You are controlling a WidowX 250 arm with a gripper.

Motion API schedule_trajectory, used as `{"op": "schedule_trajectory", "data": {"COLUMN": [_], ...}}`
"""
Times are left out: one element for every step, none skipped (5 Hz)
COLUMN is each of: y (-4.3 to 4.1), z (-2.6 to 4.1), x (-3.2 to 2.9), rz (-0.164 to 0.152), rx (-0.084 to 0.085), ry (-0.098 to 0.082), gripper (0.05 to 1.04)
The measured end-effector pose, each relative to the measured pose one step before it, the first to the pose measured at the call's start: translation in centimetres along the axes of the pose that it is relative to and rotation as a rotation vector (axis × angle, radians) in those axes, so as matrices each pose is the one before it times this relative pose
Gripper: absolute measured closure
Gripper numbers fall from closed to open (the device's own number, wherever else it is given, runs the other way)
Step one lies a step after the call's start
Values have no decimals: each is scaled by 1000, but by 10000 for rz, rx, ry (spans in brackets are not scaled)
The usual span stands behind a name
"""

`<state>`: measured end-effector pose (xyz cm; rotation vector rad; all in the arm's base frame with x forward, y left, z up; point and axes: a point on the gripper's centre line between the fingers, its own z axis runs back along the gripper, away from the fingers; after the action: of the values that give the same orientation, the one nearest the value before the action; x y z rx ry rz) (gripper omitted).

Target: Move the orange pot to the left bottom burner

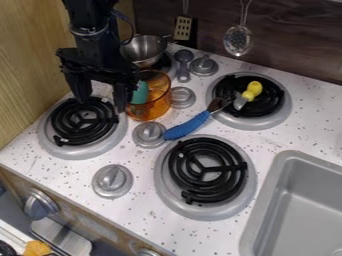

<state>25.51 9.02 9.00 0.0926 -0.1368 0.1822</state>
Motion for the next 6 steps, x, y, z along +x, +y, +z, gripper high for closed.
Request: {"op": "schedule_trajectory", "data": {"y": [-54, -683, -855, -852, -309, -250], "z": [-564, -343, 531, 545, -318, -784], "x": [-157, 661, 1003, 1393, 1349, 2682], "rz": [2, -261, -20, 145, 237, -72], "rx": [-28, 9, 204, 296, 170, 87], "ry": [228, 194, -110, -594, -609, -681], "gripper": [83, 83, 83, 83, 83, 83]}}
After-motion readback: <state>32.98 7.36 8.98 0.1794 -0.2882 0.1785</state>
